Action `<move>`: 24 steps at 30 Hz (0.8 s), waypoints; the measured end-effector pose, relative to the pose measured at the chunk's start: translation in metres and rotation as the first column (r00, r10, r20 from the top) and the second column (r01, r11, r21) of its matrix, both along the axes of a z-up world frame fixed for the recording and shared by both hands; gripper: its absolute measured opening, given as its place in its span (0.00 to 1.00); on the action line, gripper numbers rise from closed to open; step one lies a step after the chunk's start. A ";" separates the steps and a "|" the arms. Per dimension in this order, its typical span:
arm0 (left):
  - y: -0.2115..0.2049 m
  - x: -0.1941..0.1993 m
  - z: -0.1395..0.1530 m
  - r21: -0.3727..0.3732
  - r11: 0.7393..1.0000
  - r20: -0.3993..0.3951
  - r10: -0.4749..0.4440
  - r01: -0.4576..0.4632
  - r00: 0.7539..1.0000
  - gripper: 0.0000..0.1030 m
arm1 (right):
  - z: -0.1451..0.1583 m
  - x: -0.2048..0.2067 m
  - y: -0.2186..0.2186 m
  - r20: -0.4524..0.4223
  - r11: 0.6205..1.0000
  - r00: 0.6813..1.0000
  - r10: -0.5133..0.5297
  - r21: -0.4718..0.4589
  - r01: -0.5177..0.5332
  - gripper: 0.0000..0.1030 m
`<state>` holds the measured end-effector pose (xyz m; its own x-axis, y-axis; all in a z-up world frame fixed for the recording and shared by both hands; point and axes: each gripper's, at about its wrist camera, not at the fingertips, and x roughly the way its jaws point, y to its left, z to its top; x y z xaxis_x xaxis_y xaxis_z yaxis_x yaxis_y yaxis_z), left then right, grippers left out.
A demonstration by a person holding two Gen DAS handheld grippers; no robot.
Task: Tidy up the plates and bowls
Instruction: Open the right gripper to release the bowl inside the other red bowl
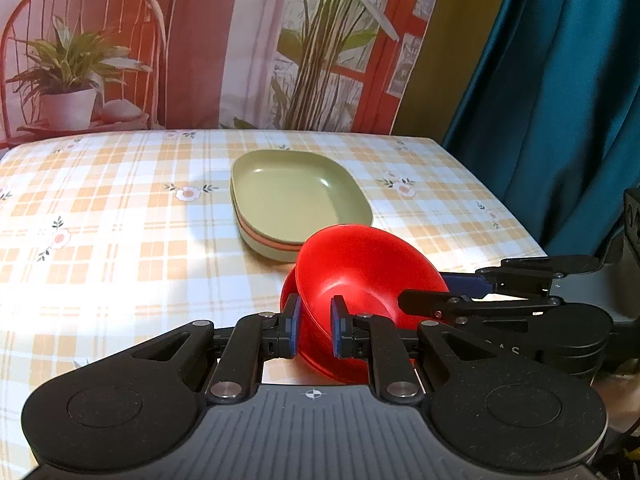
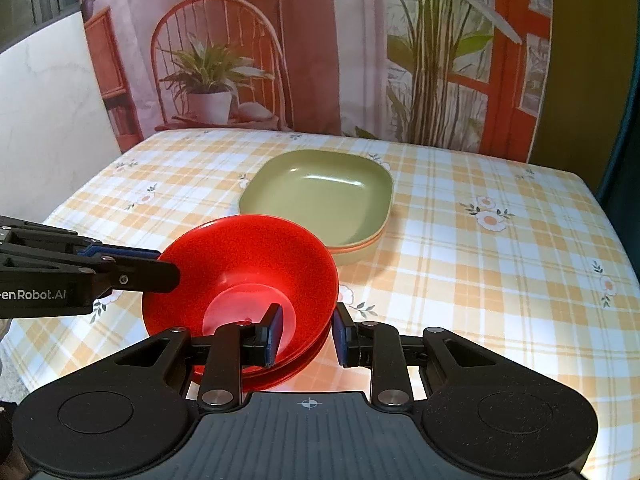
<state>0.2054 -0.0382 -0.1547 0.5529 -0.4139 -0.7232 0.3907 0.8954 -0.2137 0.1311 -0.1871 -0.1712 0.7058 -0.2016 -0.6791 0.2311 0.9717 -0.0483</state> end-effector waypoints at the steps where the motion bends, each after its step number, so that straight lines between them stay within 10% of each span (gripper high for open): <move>1: 0.000 0.000 -0.001 0.000 1.000 -0.002 0.001 -0.001 1.000 0.16 | -0.001 0.000 0.000 -0.002 1.000 1.000 0.002 -0.001 -0.002 0.24; 24: 0.001 0.001 -0.009 -0.008 1.000 -0.039 0.014 -0.015 0.999 0.16 | -0.003 0.003 0.001 -0.005 1.000 1.000 0.013 -0.019 -0.013 0.29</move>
